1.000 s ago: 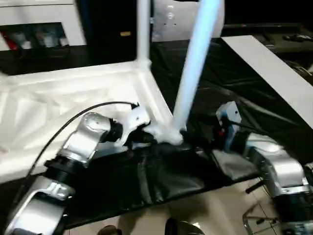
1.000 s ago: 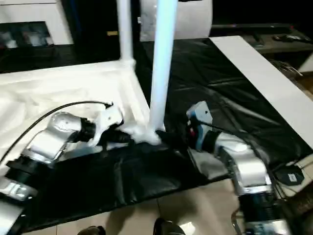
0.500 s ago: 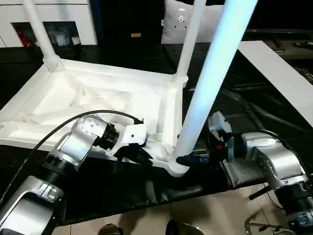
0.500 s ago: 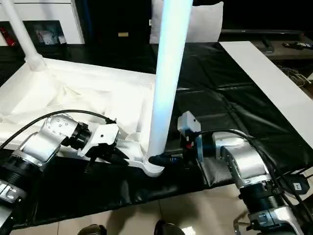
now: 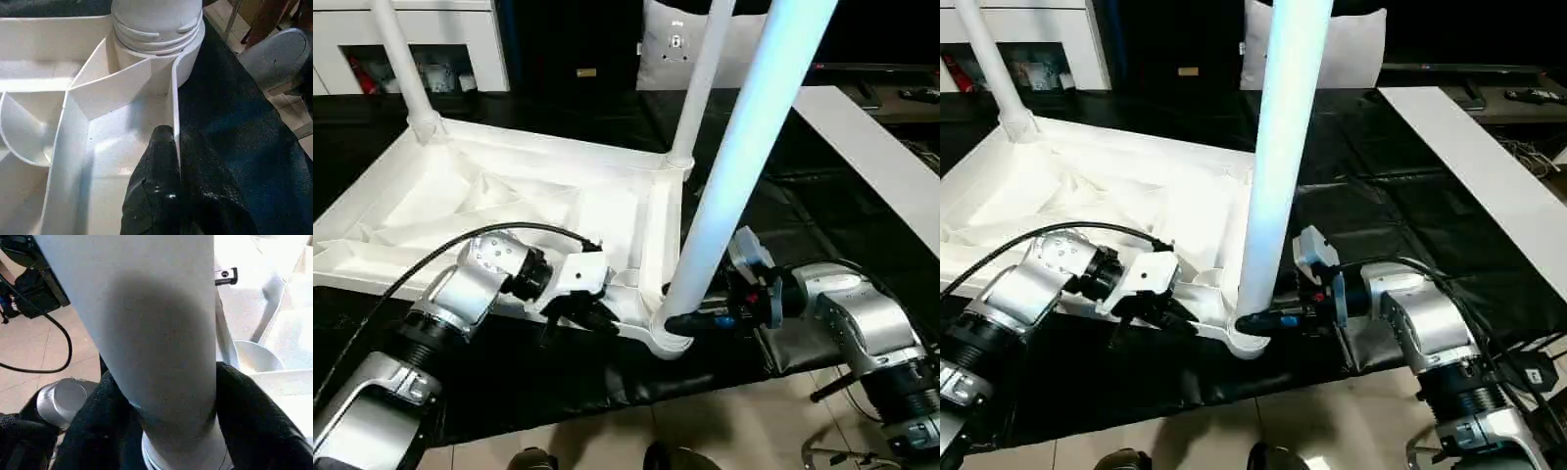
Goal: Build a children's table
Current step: Rotate leg to tighten
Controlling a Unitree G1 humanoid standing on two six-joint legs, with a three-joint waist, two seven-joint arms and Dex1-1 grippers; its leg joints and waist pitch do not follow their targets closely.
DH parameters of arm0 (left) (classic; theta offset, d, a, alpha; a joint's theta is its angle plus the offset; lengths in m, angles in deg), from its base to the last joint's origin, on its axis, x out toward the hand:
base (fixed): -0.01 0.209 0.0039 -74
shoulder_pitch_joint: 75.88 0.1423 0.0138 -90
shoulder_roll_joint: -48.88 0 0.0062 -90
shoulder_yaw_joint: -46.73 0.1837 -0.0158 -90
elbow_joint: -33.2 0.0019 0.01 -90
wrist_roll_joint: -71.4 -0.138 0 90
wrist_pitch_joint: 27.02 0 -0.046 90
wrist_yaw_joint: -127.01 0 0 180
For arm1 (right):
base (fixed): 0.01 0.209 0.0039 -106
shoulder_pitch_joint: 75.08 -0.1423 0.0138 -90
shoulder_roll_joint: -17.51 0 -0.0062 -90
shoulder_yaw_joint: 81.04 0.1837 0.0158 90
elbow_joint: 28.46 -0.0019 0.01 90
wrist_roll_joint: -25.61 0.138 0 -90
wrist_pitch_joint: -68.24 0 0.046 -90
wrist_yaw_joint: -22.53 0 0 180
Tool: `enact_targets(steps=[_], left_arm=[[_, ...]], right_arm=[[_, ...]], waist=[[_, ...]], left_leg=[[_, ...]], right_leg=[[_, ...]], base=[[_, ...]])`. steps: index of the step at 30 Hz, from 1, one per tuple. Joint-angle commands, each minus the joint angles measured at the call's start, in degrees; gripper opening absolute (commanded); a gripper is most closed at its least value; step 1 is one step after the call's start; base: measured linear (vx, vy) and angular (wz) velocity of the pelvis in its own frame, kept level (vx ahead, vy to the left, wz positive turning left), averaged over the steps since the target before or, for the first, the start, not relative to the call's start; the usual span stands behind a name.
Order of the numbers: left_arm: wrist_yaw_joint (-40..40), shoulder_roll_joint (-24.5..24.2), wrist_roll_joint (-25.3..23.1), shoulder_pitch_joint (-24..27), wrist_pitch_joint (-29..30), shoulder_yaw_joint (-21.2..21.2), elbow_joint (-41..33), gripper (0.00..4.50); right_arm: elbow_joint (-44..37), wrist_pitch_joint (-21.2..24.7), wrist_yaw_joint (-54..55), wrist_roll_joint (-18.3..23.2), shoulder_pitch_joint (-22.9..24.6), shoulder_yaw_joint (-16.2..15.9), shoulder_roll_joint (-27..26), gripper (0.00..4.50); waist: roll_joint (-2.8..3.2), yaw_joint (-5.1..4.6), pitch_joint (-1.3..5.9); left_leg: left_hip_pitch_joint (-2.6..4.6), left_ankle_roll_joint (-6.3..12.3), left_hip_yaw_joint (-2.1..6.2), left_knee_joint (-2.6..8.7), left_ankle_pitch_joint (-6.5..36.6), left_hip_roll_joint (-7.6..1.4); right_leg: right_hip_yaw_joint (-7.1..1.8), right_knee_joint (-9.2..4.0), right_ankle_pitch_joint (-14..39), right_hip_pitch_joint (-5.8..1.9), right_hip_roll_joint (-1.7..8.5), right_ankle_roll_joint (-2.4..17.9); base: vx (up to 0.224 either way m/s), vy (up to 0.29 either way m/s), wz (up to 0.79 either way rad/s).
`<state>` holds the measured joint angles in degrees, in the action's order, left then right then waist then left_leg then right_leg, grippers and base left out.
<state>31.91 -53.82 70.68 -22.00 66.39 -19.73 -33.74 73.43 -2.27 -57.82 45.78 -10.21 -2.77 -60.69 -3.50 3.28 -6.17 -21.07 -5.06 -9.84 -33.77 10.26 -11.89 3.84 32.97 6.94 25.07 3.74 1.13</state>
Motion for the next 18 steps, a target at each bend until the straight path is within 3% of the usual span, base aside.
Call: enact_targets(steps=[1, 7, 8, 9, 10, 12, 14, 16, 18], left_arm=[[2.19, 0.65, 0.7, -0.57, -0.92, 1.37, -0.56, 0.0], [-3.08, 2.04, 0.85, -0.06, 4.88, -0.63, -1.46, 0.0], [-4.75, 2.59, 0.88, 0.12, 6.92, -1.17, -1.96, 0.0], [-8.92, 4.14, 0.78, 0.61, 11.63, -2.35, -3.3, 0.0], [-9.29, 4.28, 0.77, 0.66, 12.07, -2.45, -3.43, 0.0], [-11.68, 5.29, 0.54, 0.9, 14.56, -2.95, -4.16, 0.0], [-17.42, 8.32, -0.17, 0.95, 18.73, -4.04, -4.76, 0.0], [-20.05, 9.91, -0.29, 0.73, 20.44, -4.6, -4.77, 0.0], [-27.06, 14.25, -0.99, -0.71, 23.14, -6.09, -3.36, 0.0]], right_arm=[[-1.23, 1.26, -0.8, 1.06, 0.32, -0.29, 0.34, 2.18], [-4.57, 5.15, 3.86, 3.12, 2.69, 1.24, -1.53, 2.09], [-4.97, 5.22, 6.24, 2.51, 3.16, 1.46, -2.4, 2.09], [-4.28, 5.07, 15.37, -0.52, 3.5, 2.51, -5.95, 2.09], [-4.2, 5.06, 16.27, -0.83, 3.52, 2.61, -6.3, 2.09], [-3.38, 5.25, 21.74, -2.64, 3.37, 3.28, -8.52, 2.08], [-1.11, 6.63, 33.28, -5.0, 2.35, 5.61, -13.86, 2.04], [-0.22, 7.39, 38.51, -5.95, 1.77, 6.75, -16.22, 2.01], [2.7, 7.27, 50.2, -9.22, -0.23, 8.52, -20.93, 2.0]], waist=[[-0.28, -0.41, 4.36], [-0.19, -0.28, 4.23], [-0.24, -0.42, 3.98], [-0.2, -0.54, 3.96], [-0.15, -0.78, 3.67], [-0.33, -1.43, 3.58], [-0.28, -2.5, 3.29], [-0.26, -3.6, 3.36], [0.22, -4.52, 3.44]], left_leg=[[0.53, 3.5, -0.2, 3.9, 10.94, -1.18], [0.54, 3.17, -0.18, 3.94, 10.97, -1.13], [0.51, 3.07, -0.16, 3.97, 12.05, -1.02], [0.5, 2.64, -0.17, 4.0, 12.16, -1.08], [0.59, 1.73, -0.05, 4.05, 13.14, -0.93], [0.39, 0.76, 0.26, 4.05, 14.36, -0.55], [0.02, 0.26, 0.59, 3.96, 15.9, -0.1], [0.27, -0.16, 0.92, 3.62, 17.79, 0.24], [0.01, 0.03, 1.22, 3.99, 18.19, -0.1]], right_leg=[[-2.41, -3.8, 25.42, -3.48, 3.57, 8.82], [-2.42, -3.86, 26.18, -3.48, 3.59, 8.48], [-2.34, -4.19, 28.22, -3.32, 3.59, 7.91], [-2.4, -4.17, 28.84, -3.27, 3.67, 7.64], [-2.18, -4.5, 31.51, -2.96, 3.51, 7.01], [-1.79, -5.08, 36.53, -3.11, 3.64, 4.63], [-1.21, -6.03, 41.59, -3.0, 3.58, 1.99], [-0.43, -6.86, 44.58, -2.9, 3.66, 0.73], [-0.12, -6.91, 42.51, -3.23, 3.69, 1.07]], base=[[0.0, 0.0, 0.0], [0.0, 0.0, 0.0], [0.0, 0.0, 0.0], [0.0, 0.0, 0.0], [0.0, 0.0, 0.0], [0.0, 0.0, 0.0], [0.0, 0.0, 0.0], [0.0, 0.0, 0.0], [0.0, 0.0, 0.0]])
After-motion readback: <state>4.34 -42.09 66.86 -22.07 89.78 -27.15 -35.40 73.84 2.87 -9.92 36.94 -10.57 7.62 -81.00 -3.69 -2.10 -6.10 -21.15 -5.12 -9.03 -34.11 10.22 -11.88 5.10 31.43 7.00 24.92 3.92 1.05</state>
